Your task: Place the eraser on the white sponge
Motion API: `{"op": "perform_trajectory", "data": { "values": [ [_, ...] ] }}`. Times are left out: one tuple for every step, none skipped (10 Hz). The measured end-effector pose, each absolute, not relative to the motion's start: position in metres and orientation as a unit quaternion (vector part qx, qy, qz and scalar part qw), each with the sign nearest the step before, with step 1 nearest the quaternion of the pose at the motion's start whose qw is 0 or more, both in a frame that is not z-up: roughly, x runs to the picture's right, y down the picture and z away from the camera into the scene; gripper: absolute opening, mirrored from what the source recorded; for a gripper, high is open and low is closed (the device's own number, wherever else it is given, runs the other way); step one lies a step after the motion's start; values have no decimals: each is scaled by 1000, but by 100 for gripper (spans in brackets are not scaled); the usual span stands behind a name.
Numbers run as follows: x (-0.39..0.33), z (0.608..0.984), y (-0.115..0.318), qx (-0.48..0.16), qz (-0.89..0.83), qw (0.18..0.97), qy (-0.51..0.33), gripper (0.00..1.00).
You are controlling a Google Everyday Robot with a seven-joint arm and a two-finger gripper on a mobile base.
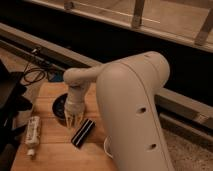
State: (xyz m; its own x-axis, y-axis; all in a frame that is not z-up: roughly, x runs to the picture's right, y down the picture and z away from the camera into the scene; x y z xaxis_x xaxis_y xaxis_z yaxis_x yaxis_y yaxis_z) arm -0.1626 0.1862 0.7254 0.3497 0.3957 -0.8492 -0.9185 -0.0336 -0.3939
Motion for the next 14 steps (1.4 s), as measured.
{"op": "perform_trajectory", "data": {
  "values": [
    [-158,728,185,-489,516,650,266,80],
    [-152,731,185,-472,523,654,275,80],
    [-149,736,186,-456,532,656,281,80],
    [-142,742,187,-442,542,655,287,80],
    [-137,747,188,-436,549,652,290,80],
    [-133,755,191,-432,554,648,294,80],
    [-130,761,194,-432,558,643,298,80],
    [-124,766,197,-433,563,636,303,80],
    [-116,771,200,-435,571,626,306,80],
    [-107,777,205,-439,580,613,307,80],
    [-99,783,211,-444,588,601,309,80],
    [-91,791,219,-457,600,582,305,80],
    [-83,799,226,-468,610,562,305,80],
    [-84,811,237,-482,612,544,312,80]
  ]
}}
